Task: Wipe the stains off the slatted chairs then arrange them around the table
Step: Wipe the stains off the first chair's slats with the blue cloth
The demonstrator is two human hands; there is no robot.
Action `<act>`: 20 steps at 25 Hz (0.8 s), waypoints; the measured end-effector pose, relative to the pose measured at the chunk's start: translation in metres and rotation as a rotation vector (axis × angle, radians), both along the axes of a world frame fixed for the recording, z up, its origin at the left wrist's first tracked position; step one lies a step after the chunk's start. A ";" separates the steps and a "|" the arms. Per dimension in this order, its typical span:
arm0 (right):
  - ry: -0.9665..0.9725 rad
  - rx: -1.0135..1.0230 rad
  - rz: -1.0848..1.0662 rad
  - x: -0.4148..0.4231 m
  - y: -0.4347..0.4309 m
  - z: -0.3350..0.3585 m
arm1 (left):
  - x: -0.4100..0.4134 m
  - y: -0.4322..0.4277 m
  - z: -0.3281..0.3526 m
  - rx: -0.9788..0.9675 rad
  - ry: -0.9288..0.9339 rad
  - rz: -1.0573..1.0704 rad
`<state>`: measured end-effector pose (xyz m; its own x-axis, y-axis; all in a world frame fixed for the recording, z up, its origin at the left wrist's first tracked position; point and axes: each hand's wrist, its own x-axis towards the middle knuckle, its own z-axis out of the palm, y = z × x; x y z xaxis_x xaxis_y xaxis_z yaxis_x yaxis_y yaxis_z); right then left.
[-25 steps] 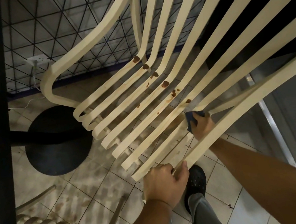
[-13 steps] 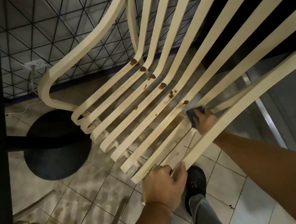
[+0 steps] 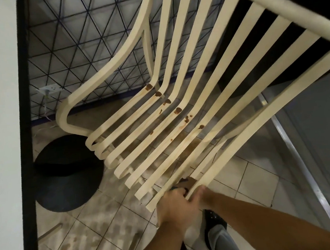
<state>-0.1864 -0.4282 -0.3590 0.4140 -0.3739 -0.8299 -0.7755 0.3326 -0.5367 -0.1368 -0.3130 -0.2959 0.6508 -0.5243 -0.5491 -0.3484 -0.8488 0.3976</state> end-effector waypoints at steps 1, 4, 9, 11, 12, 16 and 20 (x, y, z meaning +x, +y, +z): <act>-0.007 0.048 0.091 -0.013 0.009 0.011 | 0.000 0.001 0.002 -0.003 0.026 0.030; -0.047 -0.042 0.114 -0.061 0.010 0.050 | 0.001 0.007 0.023 -0.030 0.068 0.085; -0.119 -0.147 -0.119 -0.119 -0.018 0.152 | -0.007 0.044 0.093 -0.217 0.146 0.333; -0.224 -0.144 -0.129 -0.114 -0.024 0.199 | -0.005 0.051 0.125 -0.275 0.386 0.446; -0.289 -0.134 -0.113 -0.106 -0.021 0.229 | -0.003 0.052 0.148 -0.322 0.475 0.471; -0.468 -0.075 -0.074 -0.065 0.006 0.329 | 0.006 0.046 0.241 -0.532 0.718 0.615; -0.575 -0.005 -0.126 -0.032 0.032 0.396 | 0.024 0.052 0.298 -0.733 0.898 0.799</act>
